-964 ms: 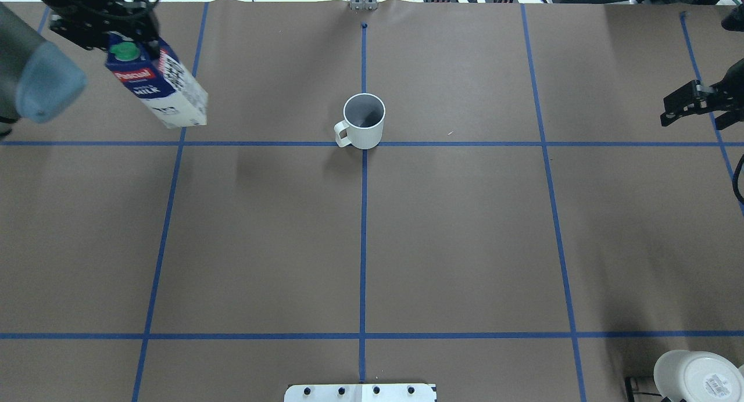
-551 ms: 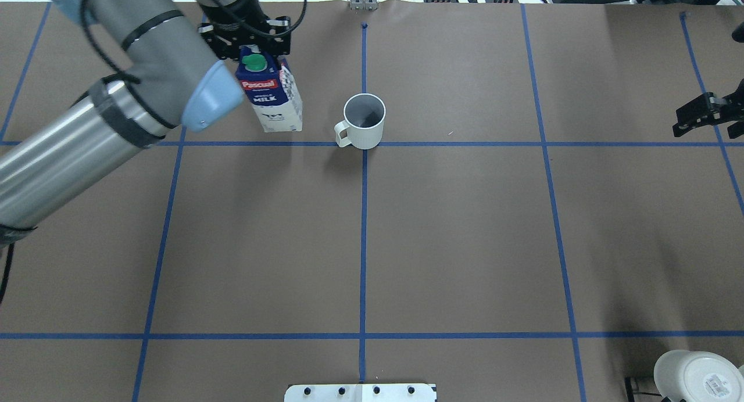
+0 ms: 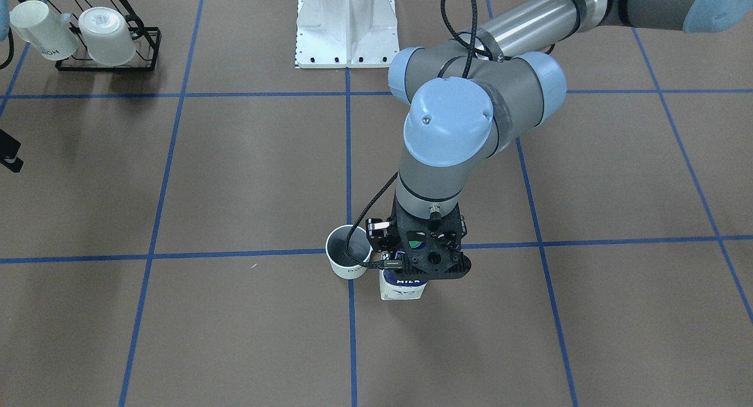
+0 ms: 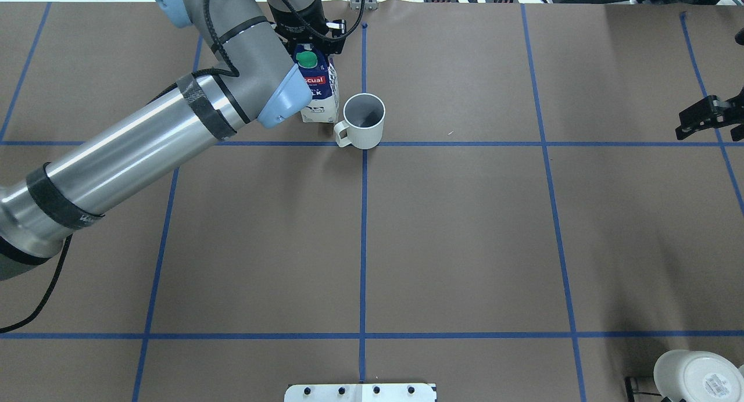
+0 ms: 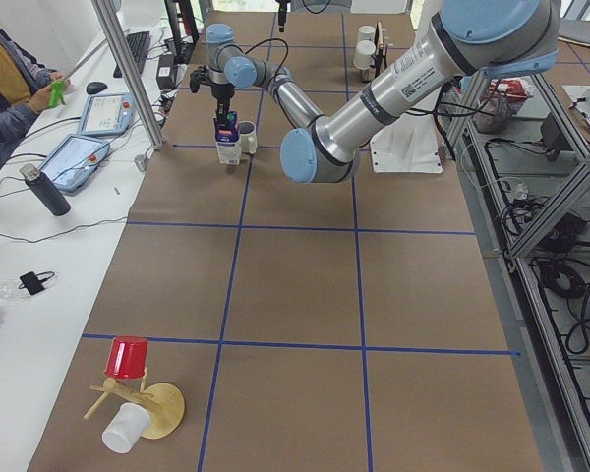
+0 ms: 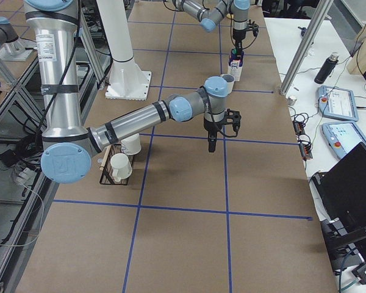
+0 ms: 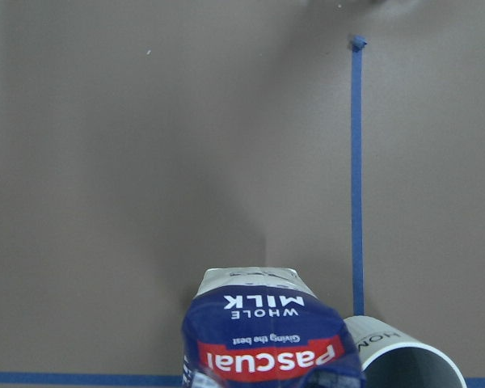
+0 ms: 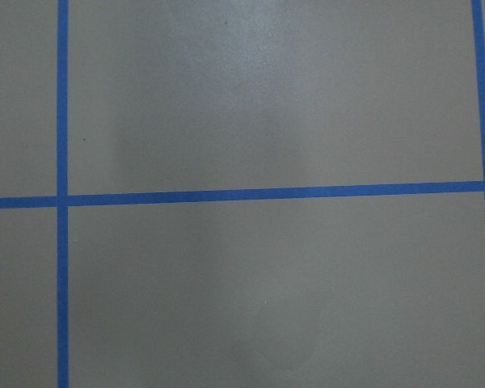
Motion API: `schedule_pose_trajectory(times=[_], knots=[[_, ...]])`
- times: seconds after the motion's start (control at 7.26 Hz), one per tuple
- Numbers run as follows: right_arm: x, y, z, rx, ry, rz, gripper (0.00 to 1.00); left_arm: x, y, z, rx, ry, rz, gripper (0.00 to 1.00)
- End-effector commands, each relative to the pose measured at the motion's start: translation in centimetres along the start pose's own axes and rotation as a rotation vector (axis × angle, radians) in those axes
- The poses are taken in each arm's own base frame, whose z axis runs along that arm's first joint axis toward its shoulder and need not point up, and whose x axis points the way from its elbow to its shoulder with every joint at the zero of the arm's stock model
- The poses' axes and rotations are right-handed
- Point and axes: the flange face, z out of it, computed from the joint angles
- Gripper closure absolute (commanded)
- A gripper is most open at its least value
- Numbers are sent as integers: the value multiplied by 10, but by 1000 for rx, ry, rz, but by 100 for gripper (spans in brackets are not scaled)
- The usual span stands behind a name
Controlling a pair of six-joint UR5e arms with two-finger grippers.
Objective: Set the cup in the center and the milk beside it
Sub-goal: 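Lower the milk carton beside the mug and open the left gripper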
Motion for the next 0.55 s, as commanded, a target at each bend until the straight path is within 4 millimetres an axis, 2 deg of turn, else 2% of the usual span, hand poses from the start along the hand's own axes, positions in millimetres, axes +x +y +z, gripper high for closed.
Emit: schedule_pose_trajectory(times=[0.0, 0.14, 0.28, 0.41], knots=[[1, 1, 1, -3, 0, 2, 0, 7, 7, 11, -8, -3, 10, 77], [0, 0, 1, -2, 0, 1, 0, 6, 6, 13, -5, 2, 15, 53], [0, 0, 0, -2, -2, 0, 0, 4, 5, 14, -4, 1, 16, 9], [-1, 0, 0, 0, -2, -1, 0, 5, 5, 13, -2, 4, 15, 2]])
